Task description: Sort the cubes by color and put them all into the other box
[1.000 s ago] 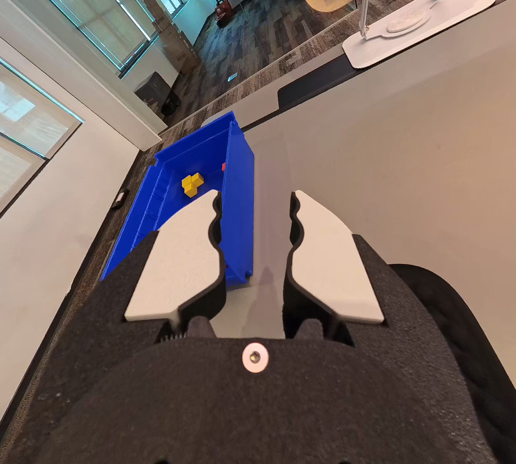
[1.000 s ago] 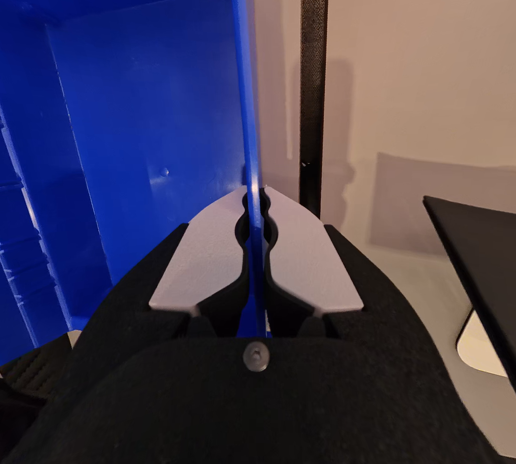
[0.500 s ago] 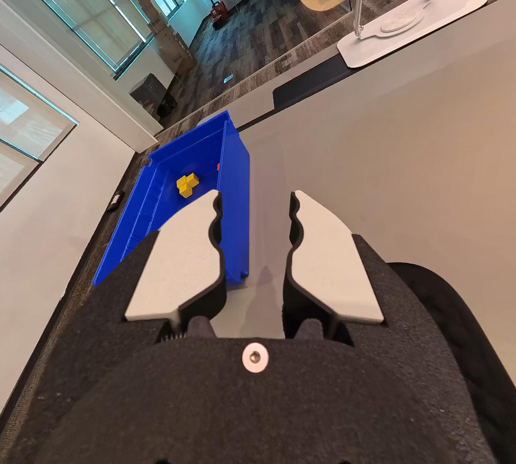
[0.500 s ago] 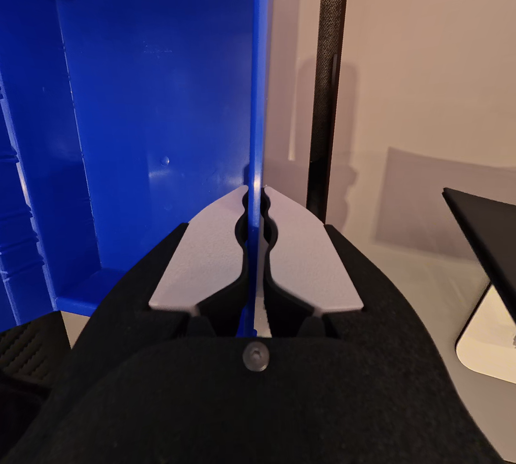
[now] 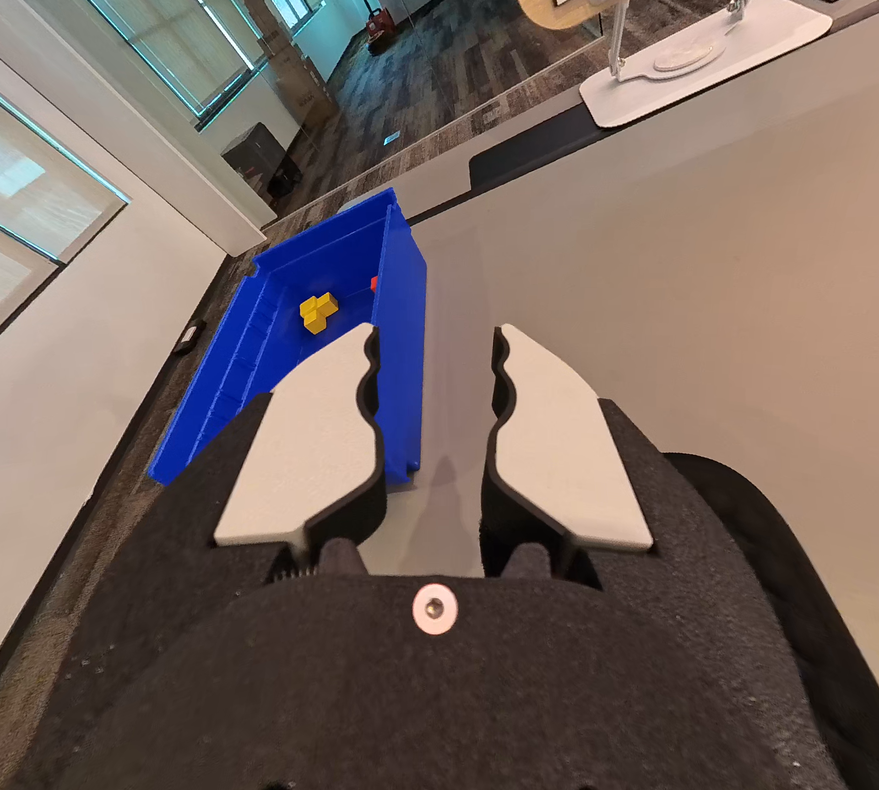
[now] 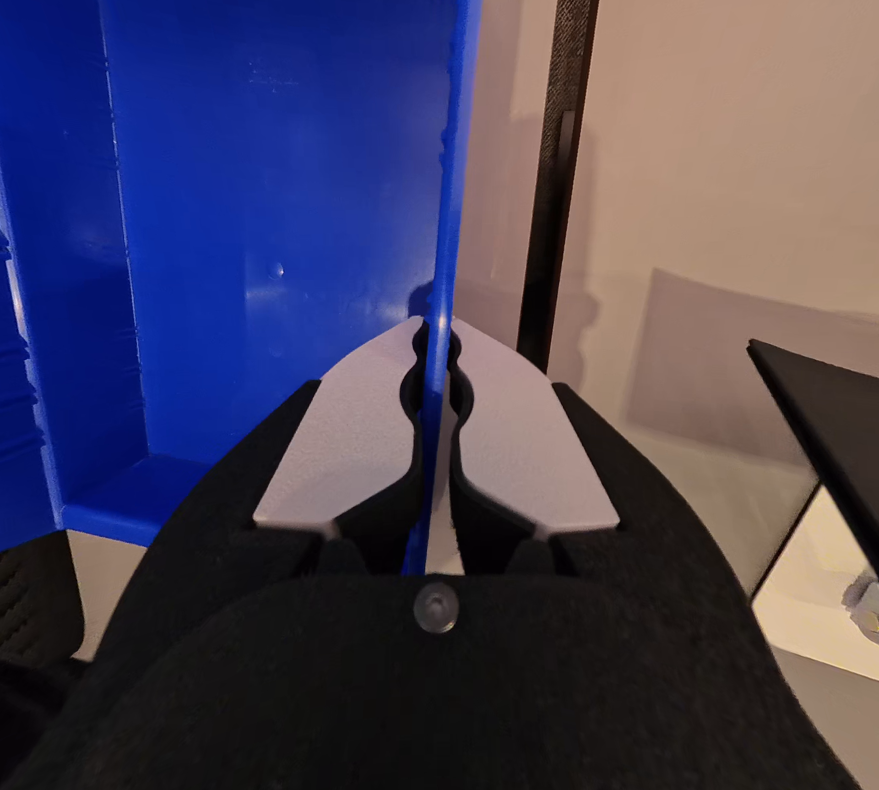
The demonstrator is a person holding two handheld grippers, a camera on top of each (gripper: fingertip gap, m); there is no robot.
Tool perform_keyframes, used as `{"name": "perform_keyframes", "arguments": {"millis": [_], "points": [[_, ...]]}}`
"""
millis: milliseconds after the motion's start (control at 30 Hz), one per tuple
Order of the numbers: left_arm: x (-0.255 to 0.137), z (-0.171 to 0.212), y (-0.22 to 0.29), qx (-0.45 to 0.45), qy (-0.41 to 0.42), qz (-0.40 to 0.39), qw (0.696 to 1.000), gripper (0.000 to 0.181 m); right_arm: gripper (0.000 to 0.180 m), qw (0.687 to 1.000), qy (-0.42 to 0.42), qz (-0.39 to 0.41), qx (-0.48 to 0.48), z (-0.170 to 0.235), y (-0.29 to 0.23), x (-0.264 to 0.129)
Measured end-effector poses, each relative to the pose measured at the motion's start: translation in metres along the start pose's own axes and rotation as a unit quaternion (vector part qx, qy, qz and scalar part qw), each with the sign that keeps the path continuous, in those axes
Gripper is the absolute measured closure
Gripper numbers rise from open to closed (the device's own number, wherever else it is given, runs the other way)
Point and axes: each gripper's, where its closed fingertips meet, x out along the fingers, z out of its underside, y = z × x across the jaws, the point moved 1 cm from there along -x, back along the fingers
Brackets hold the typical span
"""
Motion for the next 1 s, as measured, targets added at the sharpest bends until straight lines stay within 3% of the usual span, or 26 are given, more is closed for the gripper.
{"name": "perform_keyframes", "arguments": {"millis": [167,267,400,567,767,1000], "points": [[-0.007,0.003,-0.001,0.002,0.001,-0.002,1.000,0.135,0.165,0.998,0.007,0.049,-0.041,-0.001,0.003,0.001],[-0.010,0.006,-0.006,-0.002,0.000,-0.006,1.000,0.135,0.155,0.989,0.031,0.118,-0.078,-0.012,0.005,-0.009],[-0.011,0.008,-0.010,-0.017,0.003,-0.007,1.000,0.135,0.146,0.961,0.076,0.232,-0.127,-0.037,-0.003,-0.041],[-0.010,0.009,-0.002,-0.015,0.006,0.003,1.000,0.135,0.139,0.917,0.164,0.312,-0.187,-0.077,-0.055,-0.088],[-0.009,0.005,0.009,-0.016,0.013,0.015,1.000,0.135,0.135,0.874,0.295,0.301,-0.240,-0.115,-0.166,-0.124],[-0.014,0.002,0.012,-0.032,0.022,0.020,0.999,0.135,0.119,0.844,0.442,0.202,-0.228,-0.126,-0.293,-0.140]]}}
